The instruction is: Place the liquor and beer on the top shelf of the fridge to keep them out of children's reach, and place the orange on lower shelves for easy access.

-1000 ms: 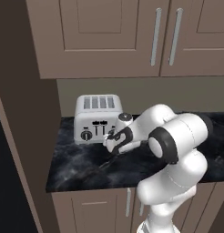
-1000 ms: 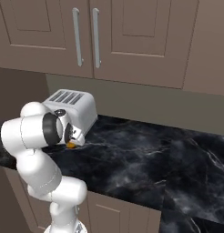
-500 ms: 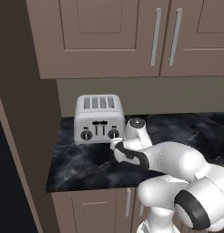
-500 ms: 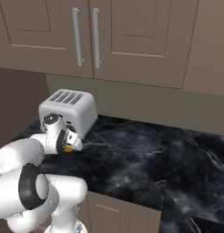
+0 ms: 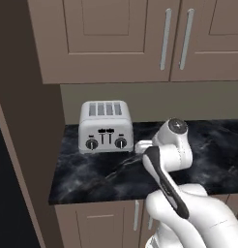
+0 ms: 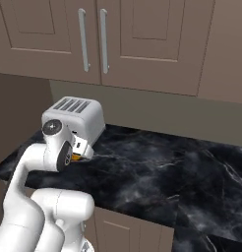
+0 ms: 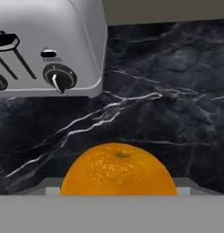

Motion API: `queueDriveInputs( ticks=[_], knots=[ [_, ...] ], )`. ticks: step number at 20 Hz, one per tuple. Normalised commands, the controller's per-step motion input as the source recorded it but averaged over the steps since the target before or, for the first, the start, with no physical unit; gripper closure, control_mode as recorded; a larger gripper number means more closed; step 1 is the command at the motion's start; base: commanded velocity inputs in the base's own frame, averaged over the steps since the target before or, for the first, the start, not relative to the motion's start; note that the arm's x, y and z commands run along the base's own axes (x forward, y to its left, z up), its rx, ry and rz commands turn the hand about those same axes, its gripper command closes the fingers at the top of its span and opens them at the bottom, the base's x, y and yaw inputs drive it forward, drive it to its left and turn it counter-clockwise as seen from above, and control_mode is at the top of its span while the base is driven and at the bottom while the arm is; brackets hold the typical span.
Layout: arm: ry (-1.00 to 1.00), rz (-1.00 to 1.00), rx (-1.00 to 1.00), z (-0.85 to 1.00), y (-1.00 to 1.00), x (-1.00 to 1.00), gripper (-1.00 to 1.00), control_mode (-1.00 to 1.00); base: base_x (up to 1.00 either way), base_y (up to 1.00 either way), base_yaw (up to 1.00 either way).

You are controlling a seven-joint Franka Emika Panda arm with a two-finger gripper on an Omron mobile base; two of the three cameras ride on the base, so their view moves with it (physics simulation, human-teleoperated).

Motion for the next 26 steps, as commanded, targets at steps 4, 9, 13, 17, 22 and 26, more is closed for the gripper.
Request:
queueDriveInputs(
  ticks=[4, 9, 13, 17, 22, 26],
  knots=[
    [-0.07, 0.11, 0.0, 0.88, -0.56, -0.72, 1.0, -1.0, 0.0, 0.0, 0.0],
    [-0.06, 0.1, 0.0, 0.84, -0.44, -0.52, 1.0, -1.0, 0.0, 0.0, 0.0],
    [-0.01, 0.04, 0.0, 0.19, -0.07, -0.65, 1.0, -1.0, 0.0, 0.0, 0.0],
    [0.0, 0.01, -0.05, 0.0, 0.01, -0.62, 1.0, -1.0, 0.0, 0.0, 0.0],
    [0.0, 0.0, -0.07, 0.12, 0.19, -0.38, 1.0, -1.0, 0.0, 0.0, 0.0],
    [0.0, 0.02, -0.06, 0.23, 0.24, -0.2, 1.0, -1.0, 0.0, 0.0, 0.0]
  ],
)
